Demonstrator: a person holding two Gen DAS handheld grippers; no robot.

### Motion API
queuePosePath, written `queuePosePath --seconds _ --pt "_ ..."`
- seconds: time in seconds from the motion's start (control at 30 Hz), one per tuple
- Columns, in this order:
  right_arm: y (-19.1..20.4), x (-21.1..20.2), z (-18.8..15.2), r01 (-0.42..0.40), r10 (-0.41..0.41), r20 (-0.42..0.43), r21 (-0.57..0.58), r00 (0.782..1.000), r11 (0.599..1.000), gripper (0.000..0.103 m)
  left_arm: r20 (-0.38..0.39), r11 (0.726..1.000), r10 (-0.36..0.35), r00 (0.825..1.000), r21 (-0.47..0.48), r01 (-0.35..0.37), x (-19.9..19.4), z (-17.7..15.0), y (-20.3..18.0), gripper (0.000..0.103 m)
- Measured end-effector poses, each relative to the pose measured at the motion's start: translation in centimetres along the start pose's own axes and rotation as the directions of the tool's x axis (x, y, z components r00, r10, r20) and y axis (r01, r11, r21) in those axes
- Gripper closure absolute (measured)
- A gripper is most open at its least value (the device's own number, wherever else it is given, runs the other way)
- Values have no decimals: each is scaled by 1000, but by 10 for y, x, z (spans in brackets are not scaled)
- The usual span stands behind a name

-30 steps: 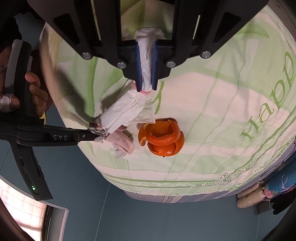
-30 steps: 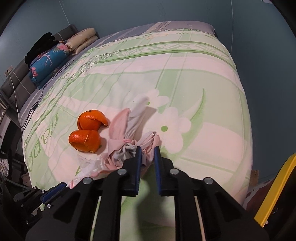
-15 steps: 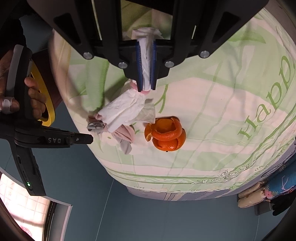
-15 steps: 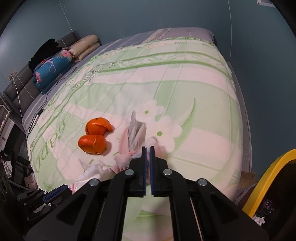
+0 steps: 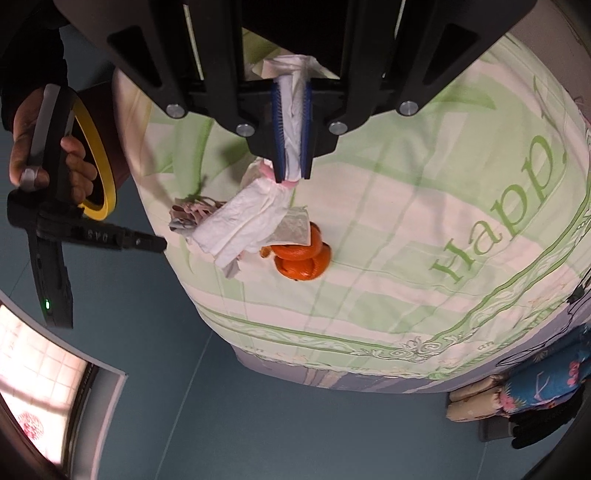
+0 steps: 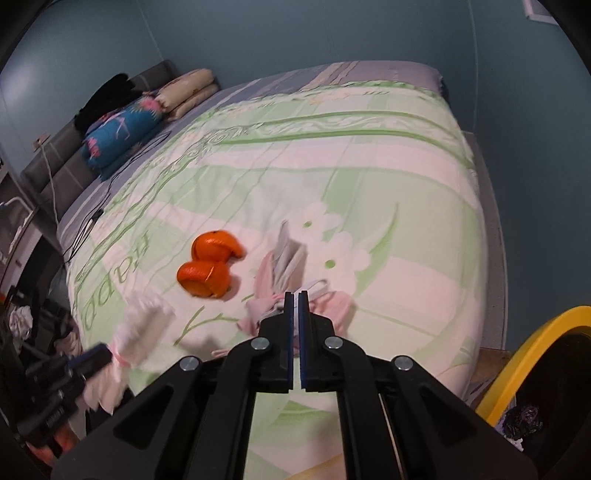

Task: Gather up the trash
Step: 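Lift the white tissue with the left tool while the right tool carries the pink wrapper to the bin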

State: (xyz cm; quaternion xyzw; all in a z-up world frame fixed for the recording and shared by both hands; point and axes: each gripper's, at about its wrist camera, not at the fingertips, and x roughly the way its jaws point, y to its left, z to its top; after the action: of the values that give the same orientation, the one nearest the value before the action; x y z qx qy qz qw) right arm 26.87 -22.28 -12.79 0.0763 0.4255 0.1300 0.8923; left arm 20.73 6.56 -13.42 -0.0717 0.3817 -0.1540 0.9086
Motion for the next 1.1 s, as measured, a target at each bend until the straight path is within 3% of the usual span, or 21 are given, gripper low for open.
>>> queuePosePath --seconds 0.17,0.23,0.27,0.6,0.7,0.9,1.0,1.1 --pt "15 11 2 1 -2 -20 -45 1000 999 97 46 993 11 999 -116 -5 -18 5 34 95" --pt "18 19 5 3 -4 -34 -49 999 999 71 64 990 22 998 -144 -12 -24 7 43 95" --pt "20 22 5 -3 1 -38 -48 999 999 51 74 988 27 997 -154 -15 -28 7 48 95" --pt "42 65 6 151 -167 -90 -165 982 975 59 109 975 30 994 -221 -5 -44 -2 72 95" --pt "41 70 5 207 -226 -85 -186 970 961 70 106 975 35 994 -223 -10 -45 -6 75 95" --pt "38 66 3 239 -257 -77 -190 963 952 83 94 970 31 995 -244 -7 -40 -11 84 95" --pt "33 55 3 275 -288 -45 -185 957 944 85 97 970 32 995 -245 -7 -40 -12 85 95" --pt "21 38 6 254 -261 -33 -142 965 957 85 101 971 37 994 -238 -12 -41 -12 83 95"
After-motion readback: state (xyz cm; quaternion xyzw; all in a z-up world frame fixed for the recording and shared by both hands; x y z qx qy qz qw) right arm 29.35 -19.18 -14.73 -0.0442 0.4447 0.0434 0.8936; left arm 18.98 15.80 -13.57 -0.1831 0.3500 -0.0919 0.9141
